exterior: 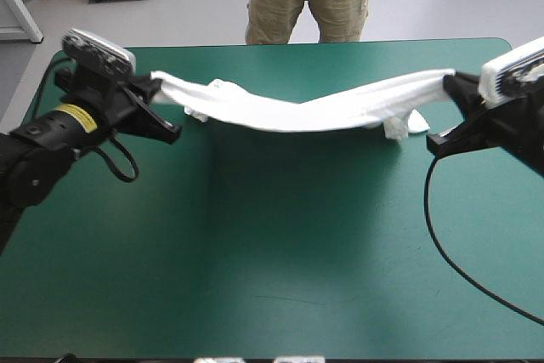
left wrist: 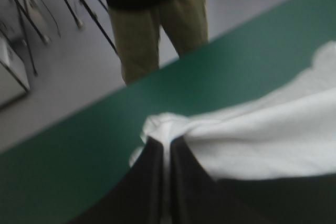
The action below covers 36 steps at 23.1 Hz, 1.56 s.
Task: Fold the cloth
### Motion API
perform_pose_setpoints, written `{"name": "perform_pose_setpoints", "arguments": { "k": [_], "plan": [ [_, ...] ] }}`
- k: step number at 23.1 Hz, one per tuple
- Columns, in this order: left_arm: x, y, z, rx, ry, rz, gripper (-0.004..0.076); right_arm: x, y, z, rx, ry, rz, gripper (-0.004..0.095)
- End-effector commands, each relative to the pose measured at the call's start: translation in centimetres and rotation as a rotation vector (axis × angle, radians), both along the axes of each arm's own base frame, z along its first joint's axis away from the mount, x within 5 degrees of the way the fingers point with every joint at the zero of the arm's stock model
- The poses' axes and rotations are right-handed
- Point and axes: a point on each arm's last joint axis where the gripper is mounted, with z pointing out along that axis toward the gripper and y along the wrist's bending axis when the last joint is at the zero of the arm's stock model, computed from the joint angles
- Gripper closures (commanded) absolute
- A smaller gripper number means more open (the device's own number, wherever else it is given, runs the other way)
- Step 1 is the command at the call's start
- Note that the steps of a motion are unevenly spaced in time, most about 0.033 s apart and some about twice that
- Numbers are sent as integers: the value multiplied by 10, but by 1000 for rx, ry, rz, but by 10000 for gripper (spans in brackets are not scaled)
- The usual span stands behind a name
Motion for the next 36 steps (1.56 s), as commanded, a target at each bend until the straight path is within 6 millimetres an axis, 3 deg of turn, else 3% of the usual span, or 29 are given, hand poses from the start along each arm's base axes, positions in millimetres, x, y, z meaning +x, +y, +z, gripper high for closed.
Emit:
{"name": "perform_pose_setpoints", "arguments": {
  "k": [1, 7, 8, 10, 13, 16, 17, 18, 19, 20, 23, 24, 28, 32, 36],
  "plan": [
    [-33, 15, 73, -56, -317, -9, 733, -36, -7, 58, 40, -298, -8, 925],
    [-78, 35, 144, -150, -621, -1, 733, -88, -18, 110, 71, -549, -20, 925],
    [-94, 42, 162, -193, -719, 0, 733, -102, -21, 121, 75, -606, -28, 925],
    [-108, 48, 175, -229, -804, 2, 733, -115, -24, 130, 74, -657, -40, 925],
    [-107, 48, 176, -239, -803, 1, 733, -112, -25, 130, 65, -651, -59, 925],
    [-76, 33, 161, -199, -722, -2, 733, -71, -17, 121, 52, -505, -51, 925],
    [-56, 25, 153, -161, -689, 7, 733, -42, -12, 114, 40, -425, -46, 925],
    [-45, 21, 149, -134, -675, 15, 733, -26, -9, 110, 38, -391, -45, 925],
    [-20, 10, 140, -88, -670, 26, 733, 2, -4, 105, 35, -359, -48, 925],
    [-10, 6, 138, -74, -676, 29, 733, 18, -1, 103, 39, -355, -53, 925],
    [52, -17, 124, -6, -821, 38, 733, 88, 7, 95, 67, -427, -100, 925],
    [68, -19, 122, -40, -887, 32, 733, 103, 9, 95, 78, -465, -114, 925],
    [98, -7, 117, -205, -1017, 38, 733, 129, 11, 97, 102, -554, -138, 925],
    [130, 23, 108, -277, -1030, 123, 733, 143, 13, 104, 91, -635, -155, 925],
    [138, 27, 103, -269, -1024, 138, 733, 152, 14, 100, 84, -613, -152, 925]
  ]
}}
